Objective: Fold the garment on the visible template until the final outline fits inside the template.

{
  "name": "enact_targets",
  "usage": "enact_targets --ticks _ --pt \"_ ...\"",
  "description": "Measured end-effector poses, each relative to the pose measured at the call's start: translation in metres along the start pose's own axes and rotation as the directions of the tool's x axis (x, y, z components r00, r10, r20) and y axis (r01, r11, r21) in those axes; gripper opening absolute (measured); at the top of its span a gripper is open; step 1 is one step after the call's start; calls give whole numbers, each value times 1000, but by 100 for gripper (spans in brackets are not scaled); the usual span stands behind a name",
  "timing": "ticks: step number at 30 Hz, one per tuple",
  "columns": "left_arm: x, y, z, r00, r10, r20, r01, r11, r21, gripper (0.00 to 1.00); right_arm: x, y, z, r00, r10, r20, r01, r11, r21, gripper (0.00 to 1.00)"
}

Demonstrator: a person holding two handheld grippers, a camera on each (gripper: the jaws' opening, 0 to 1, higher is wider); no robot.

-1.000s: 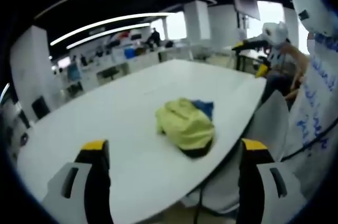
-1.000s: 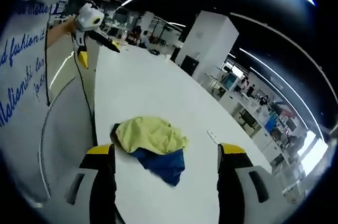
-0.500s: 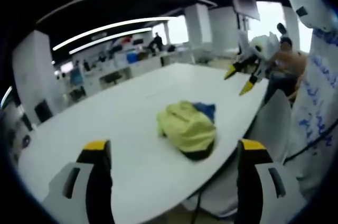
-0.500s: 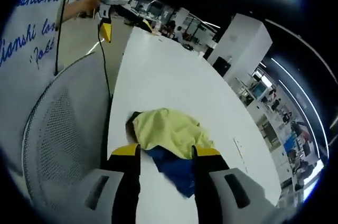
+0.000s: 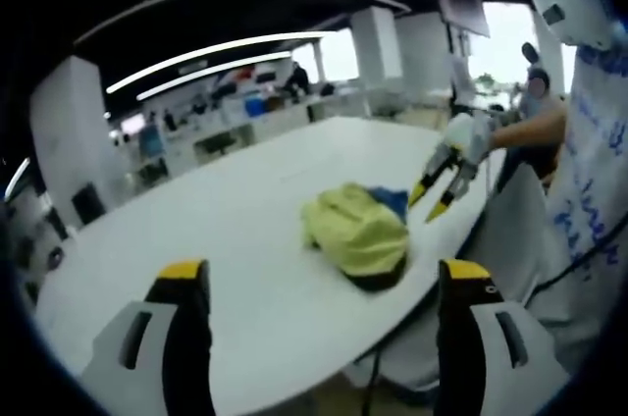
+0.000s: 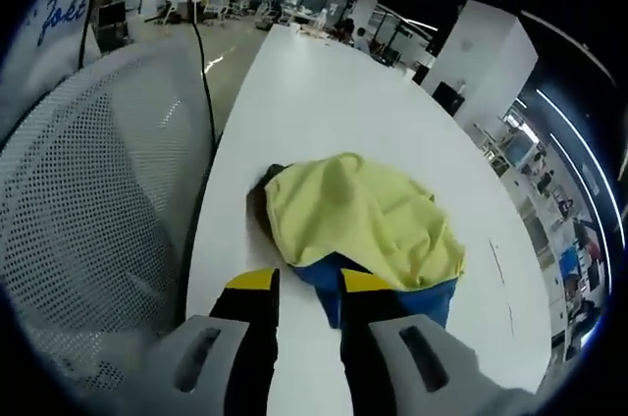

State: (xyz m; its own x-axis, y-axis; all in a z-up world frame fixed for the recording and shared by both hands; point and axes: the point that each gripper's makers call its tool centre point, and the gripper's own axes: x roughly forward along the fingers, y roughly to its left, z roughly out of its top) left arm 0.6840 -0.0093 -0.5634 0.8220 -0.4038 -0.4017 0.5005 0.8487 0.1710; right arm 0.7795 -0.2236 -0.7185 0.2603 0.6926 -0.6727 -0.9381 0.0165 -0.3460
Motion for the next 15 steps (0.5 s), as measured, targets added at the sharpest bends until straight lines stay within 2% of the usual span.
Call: enact_targets --ticks 5,10,12,15 --pt "-1 1 -3 1000 1 -17 -1 1000 3 90 17 9 -4 998 51 -38 -54 996 -67 24" --pt "-1 3 -5 1000 7 -23 -7 1000 -3 90 31 12 -2 997 60 -39 -63 994 -91 22" --pt "0 2 -6 1000 4 -26 -4 1000 -4 90 38 7 -1 999 36 -37 -41 992 -117 22" --pt "0 2 -6 1000 2 -27 -3 1000 -7 89 44 8 -2 998 55 -42 -59 993 -103 21"
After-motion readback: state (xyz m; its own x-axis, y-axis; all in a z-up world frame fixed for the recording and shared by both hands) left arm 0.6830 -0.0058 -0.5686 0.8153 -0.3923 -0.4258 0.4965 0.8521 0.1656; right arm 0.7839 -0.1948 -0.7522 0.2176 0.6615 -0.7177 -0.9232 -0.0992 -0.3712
